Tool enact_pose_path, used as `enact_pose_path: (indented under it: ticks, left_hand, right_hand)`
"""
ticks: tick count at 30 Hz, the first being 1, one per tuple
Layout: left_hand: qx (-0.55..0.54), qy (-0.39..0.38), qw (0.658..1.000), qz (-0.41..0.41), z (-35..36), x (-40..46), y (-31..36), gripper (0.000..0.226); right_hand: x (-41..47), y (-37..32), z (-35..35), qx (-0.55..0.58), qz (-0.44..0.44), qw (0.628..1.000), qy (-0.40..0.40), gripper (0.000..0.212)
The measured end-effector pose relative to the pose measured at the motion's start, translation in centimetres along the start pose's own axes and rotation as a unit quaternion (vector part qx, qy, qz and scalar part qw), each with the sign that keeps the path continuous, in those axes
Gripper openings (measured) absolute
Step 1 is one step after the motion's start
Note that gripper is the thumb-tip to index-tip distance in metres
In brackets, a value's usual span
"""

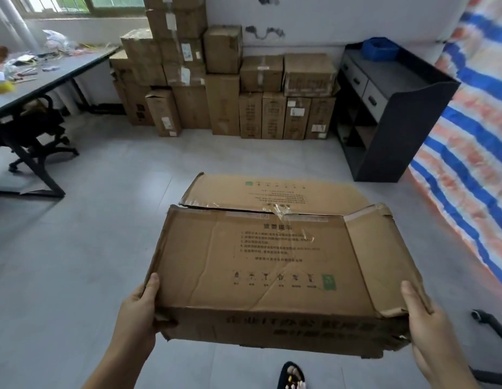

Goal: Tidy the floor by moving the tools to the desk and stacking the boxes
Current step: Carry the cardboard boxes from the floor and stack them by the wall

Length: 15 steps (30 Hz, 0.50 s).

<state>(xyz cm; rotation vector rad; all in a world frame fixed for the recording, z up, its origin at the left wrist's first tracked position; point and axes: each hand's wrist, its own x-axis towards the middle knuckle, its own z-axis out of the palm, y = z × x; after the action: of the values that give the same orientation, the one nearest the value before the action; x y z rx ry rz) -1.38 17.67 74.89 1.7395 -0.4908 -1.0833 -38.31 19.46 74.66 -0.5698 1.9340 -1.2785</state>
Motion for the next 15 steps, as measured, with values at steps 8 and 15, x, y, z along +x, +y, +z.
enact_pose_path:
  ticks: [8, 15]
  left_hand:
    - [-0.019, 0.005, 1.0, -0.011, 13.8, 6.7, 6.2, 0.027]
    - [-0.032, 0.029, 0.999, -0.008, 23.4, 19.7, 11.3, 0.03]
  right_hand:
    - [16.0, -7.8, 4.7, -0.054, 0.006, 0.999, -0.005, 0.053]
    - [28.7, -13.2, 14.2, -0.052, 0.032, 0.998, -0.024, 0.047]
